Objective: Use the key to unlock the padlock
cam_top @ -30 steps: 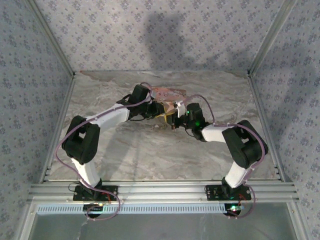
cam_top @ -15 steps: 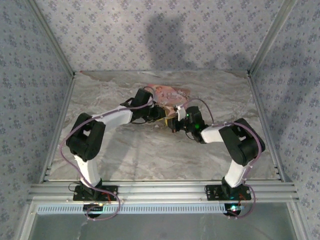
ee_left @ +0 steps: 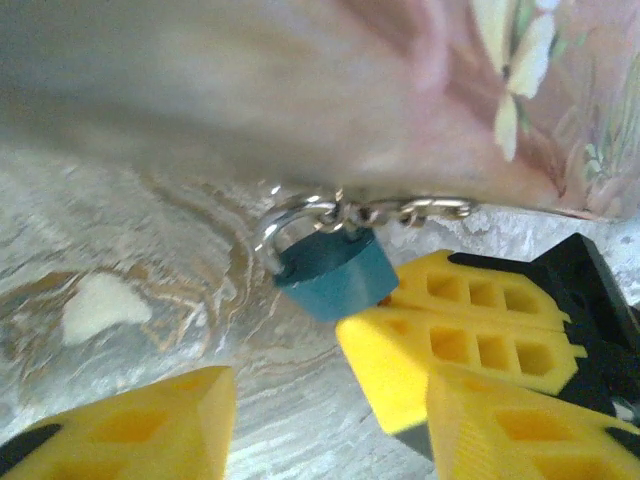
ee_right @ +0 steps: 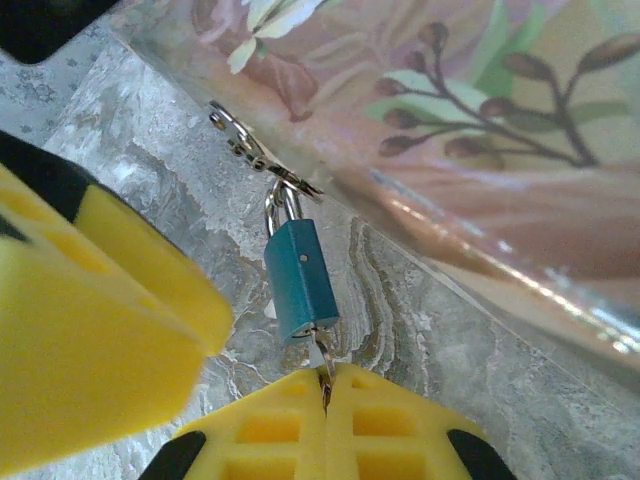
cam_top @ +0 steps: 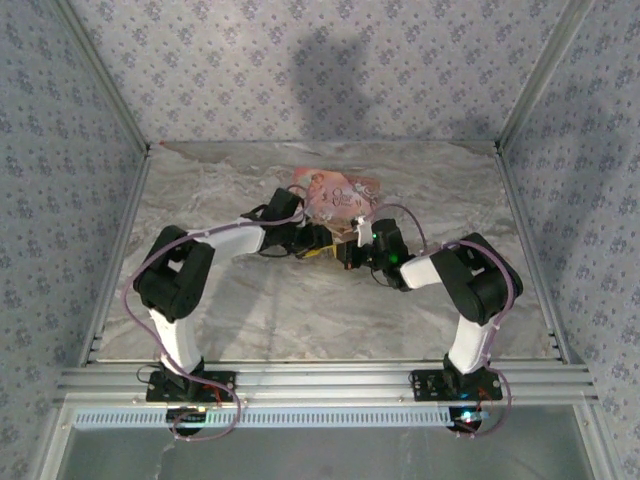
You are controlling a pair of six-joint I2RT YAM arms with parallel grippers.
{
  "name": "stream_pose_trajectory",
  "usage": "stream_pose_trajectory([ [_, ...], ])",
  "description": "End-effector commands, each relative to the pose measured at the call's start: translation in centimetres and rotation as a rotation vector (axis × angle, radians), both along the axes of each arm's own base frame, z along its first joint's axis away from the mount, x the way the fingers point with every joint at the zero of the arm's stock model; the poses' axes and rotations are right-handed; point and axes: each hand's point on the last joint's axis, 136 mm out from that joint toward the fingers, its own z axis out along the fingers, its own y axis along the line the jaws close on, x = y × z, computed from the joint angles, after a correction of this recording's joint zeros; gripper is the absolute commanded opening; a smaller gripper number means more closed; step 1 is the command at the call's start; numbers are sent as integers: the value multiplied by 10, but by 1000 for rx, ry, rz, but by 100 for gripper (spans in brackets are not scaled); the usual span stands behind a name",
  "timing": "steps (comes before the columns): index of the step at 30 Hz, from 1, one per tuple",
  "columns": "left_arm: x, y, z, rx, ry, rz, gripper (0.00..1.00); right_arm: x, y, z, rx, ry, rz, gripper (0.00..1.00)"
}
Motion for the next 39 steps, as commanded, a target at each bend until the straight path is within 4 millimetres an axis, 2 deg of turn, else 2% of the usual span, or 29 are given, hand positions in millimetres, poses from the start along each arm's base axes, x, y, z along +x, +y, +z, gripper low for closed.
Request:
stream_pose_trajectory([
  [1,4,13,30,-54,-55,40,62,8,4,4,28,21,-7,0],
  [6,15,27,44,-211,-87,177,67,4,11,7,73,96,4,0],
  [11,17,26,48,-316,-78,245,67,-3,18,9,135,187,-2,0],
  [22,15,17,27,-340,-22,270,59,-7,29,21,241,325,-42,0],
  [31,16,10,13,-334,7,281,54,-8,36,27,258,353,-36,0],
  [39,25,6,9,-358,11,325,45,-7,39,27,254,359,-35,0],
])
